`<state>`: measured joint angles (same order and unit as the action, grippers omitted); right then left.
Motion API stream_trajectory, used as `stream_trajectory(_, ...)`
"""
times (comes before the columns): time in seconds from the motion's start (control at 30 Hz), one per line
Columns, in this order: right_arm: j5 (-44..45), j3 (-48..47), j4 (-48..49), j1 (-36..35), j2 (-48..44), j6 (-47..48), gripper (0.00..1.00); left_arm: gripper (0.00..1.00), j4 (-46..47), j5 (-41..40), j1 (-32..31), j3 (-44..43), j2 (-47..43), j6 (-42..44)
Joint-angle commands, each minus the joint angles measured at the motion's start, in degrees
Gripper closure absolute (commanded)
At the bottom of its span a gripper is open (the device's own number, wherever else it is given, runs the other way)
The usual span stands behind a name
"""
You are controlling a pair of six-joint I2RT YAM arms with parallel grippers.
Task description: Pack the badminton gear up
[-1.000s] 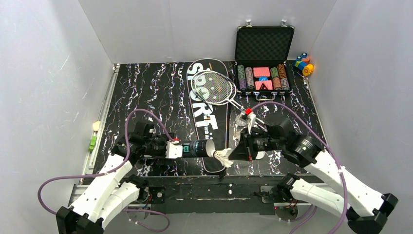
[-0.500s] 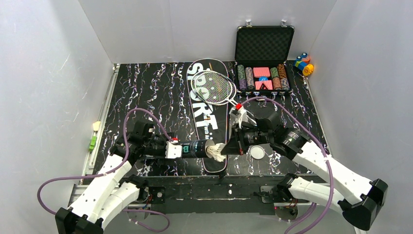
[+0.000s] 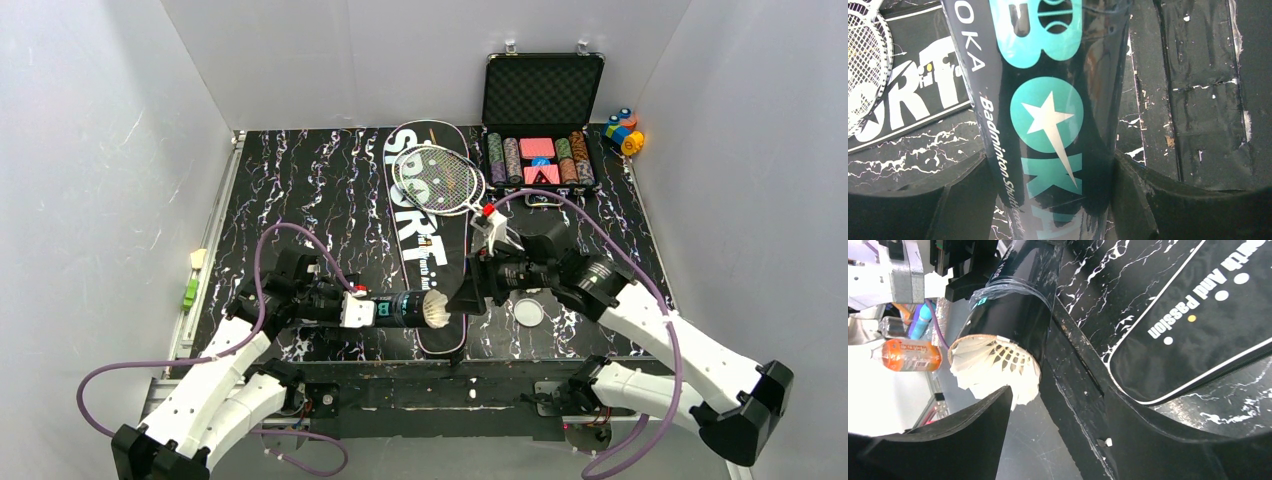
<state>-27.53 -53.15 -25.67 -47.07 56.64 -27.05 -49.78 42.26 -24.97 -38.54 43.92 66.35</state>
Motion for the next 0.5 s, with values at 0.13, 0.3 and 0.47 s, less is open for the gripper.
stream_trajectory(0.13,4.26,0.56,1.61,-0.39,-4.87,-0.2,0.23,0.81,2.22,2.51,-0.25,-2.27,-0.81,-2.86)
stream_trajectory(0.3,4.03,2.29,7.39,-0.65,-3.74,-3.02,0.24,0.81,2.73,2.68,-0.25,-3.12,-0.64,-4.51)
stream_trajectory(0.47,6.43,3.58,11.09,-1.02,-2.35,-4.75,0.25,0.81,3.53,2.89,-0.25,-3.53,-0.84,-6.22)
